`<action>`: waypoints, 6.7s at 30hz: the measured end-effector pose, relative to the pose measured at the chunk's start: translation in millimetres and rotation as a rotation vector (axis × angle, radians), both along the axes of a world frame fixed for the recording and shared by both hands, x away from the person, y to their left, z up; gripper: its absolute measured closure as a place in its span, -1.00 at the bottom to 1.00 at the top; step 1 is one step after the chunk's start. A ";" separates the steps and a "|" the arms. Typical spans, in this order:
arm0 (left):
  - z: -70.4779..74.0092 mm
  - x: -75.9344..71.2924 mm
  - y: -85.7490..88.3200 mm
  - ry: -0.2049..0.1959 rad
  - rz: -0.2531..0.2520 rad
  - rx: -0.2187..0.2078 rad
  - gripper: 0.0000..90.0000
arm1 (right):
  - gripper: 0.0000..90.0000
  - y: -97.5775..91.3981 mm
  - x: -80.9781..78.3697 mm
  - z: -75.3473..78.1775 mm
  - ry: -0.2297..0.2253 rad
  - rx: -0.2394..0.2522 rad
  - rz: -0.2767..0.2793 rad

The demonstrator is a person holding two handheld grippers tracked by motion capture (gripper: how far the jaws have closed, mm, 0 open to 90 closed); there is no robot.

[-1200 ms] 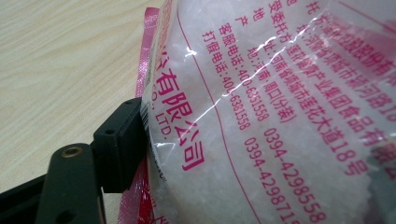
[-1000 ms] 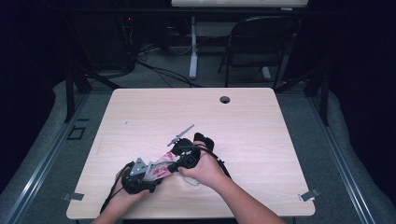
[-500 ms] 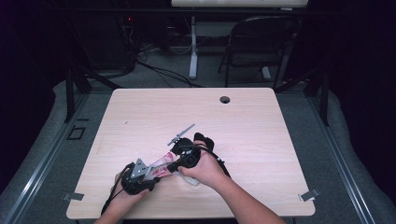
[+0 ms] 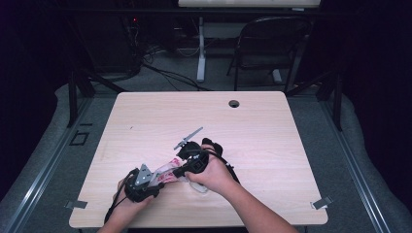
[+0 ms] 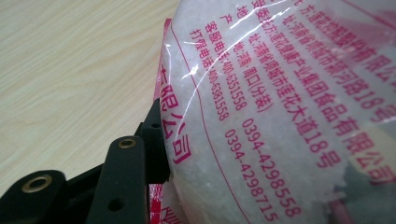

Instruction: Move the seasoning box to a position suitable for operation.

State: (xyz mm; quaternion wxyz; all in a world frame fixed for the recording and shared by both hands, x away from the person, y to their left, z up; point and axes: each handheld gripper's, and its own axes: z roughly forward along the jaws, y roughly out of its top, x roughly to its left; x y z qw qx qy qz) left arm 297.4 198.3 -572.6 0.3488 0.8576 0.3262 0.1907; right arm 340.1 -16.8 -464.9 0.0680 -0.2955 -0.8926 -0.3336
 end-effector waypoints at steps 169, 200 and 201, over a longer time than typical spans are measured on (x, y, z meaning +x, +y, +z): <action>93.3 17.6 -62.1 -0.477 -0.211 0.674 0.32 | 1.00 -56.4 23.7 37.2 -0.016 -0.049 -0.131; 91.2 16.6 -64.9 -0.558 -0.199 0.719 0.33 | 1.00 -59.2 23.5 35.4 -0.031 -0.038 -0.141; 91.1 16.3 -65.2 -0.565 -0.198 0.726 0.33 | 1.00 -59.0 23.4 34.9 -0.030 -0.036 -0.143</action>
